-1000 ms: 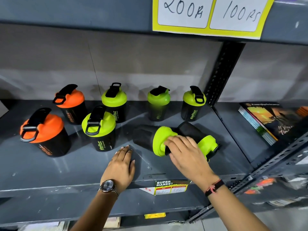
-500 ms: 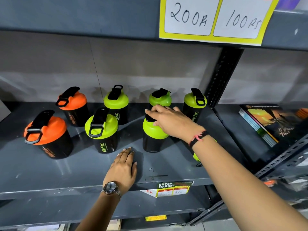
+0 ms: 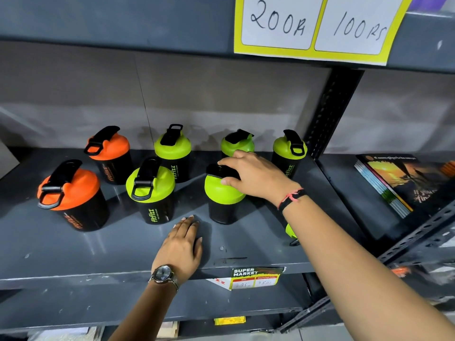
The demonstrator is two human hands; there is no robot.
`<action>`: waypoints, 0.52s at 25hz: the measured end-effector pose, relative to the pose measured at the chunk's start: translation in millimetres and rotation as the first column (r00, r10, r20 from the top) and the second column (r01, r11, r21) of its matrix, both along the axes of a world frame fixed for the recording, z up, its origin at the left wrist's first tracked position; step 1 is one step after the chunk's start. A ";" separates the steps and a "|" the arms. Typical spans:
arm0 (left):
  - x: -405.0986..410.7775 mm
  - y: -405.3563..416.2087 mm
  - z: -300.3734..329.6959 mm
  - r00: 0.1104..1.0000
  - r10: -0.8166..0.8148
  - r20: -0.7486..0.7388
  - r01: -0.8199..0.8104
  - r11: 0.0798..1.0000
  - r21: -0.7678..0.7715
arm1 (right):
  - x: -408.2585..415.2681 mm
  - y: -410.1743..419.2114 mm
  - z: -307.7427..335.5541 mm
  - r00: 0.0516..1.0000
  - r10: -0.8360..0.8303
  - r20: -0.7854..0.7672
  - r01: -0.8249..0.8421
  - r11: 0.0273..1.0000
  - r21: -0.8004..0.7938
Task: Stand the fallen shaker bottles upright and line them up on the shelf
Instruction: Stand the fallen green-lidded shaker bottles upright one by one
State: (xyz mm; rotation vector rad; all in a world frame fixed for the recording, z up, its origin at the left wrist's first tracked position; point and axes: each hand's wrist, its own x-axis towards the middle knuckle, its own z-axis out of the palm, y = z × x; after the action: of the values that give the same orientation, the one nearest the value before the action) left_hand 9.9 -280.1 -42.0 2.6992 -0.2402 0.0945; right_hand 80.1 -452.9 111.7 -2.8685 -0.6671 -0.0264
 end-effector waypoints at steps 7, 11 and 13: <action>-0.3 -0.5 0.0 0.999 -0.005 0.035 0.006 1.000 -0.020 | -6.3 39.9 -8.6 0.944 -0.317 0.089 0.311 0.948 0.074; -1.1 0.0 1.3 0.999 -0.024 0.039 0.024 1.000 -0.018 | -14.7 47.3 -6.4 0.920 -0.392 -0.002 0.392 0.918 0.056; -3.1 -0.3 4.7 0.999 -0.023 0.032 0.023 1.000 -0.018 | -25.8 40.5 -3.1 0.921 -0.383 0.071 0.379 0.924 0.059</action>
State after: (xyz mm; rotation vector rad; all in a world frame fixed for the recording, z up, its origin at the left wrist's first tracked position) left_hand 6.8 -280.5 -37.3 2.6774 -0.2789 0.1326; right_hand 54.4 -412.4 108.6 -2.9182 -0.1070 -0.2128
